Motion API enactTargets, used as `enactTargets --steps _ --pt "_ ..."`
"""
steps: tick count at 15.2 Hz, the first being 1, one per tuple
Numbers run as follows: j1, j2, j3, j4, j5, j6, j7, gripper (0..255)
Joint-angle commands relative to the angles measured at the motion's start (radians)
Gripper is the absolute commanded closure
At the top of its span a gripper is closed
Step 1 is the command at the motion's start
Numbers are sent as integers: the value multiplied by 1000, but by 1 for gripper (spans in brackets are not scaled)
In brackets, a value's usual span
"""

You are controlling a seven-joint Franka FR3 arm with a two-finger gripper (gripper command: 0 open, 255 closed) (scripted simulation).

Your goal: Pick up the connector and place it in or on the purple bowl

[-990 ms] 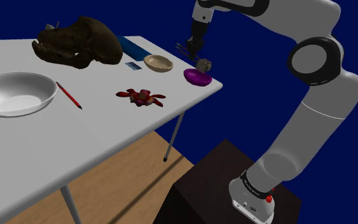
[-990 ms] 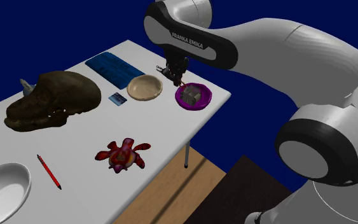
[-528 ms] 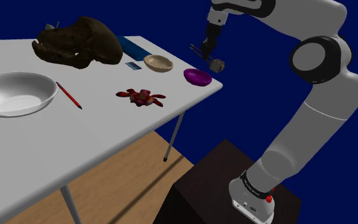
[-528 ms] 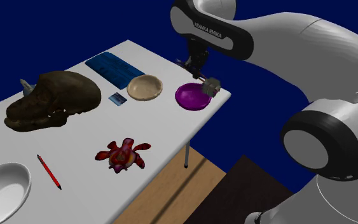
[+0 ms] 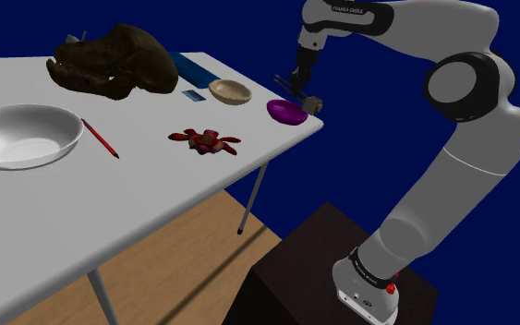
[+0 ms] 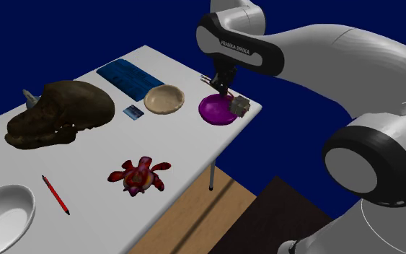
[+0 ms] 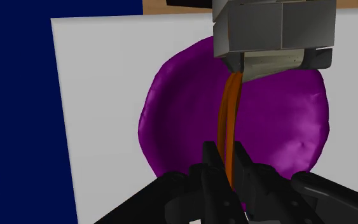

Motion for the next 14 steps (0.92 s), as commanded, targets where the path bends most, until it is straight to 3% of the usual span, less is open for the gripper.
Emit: enactTargets --steps 1,5,12,13,14 --pt "0 -3 0 -30 0 28 0 255" --pt "0 -3 0 -82 0 79 1 255" --pt "0 -3 0 -82 0 79 1 255" --pt "0 -3 0 -82 0 79 1 0" --pt "0 -3 0 -82 0 79 1 0"
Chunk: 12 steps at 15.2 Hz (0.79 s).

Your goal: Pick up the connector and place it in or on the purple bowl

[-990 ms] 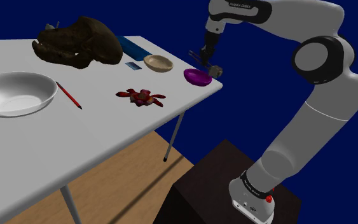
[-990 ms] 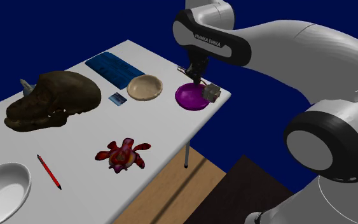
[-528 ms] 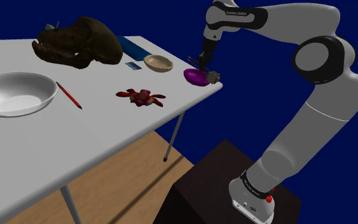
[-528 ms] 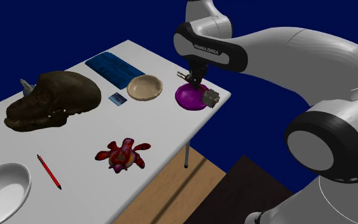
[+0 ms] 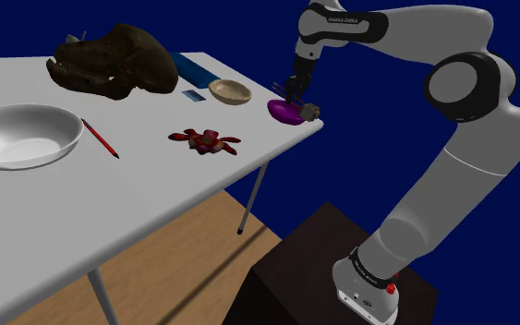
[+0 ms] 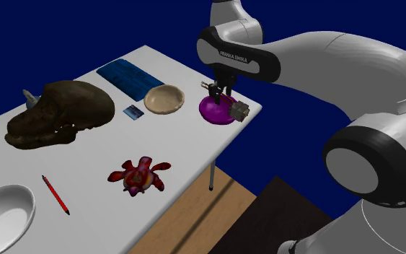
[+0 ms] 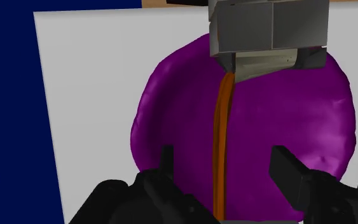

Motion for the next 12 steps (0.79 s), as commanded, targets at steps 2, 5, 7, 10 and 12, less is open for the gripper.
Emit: enactTargets --steps 2,5,7,10,12 --pt "0 0 0 0 0 0 0 0" --pt "0 3 0 38 0 -34 0 0" --pt "0 15 0 120 1 -105 -1 0" --pt "0 21 1 154 2 -133 -2 0" --pt "0 21 1 154 2 -134 -2 0"
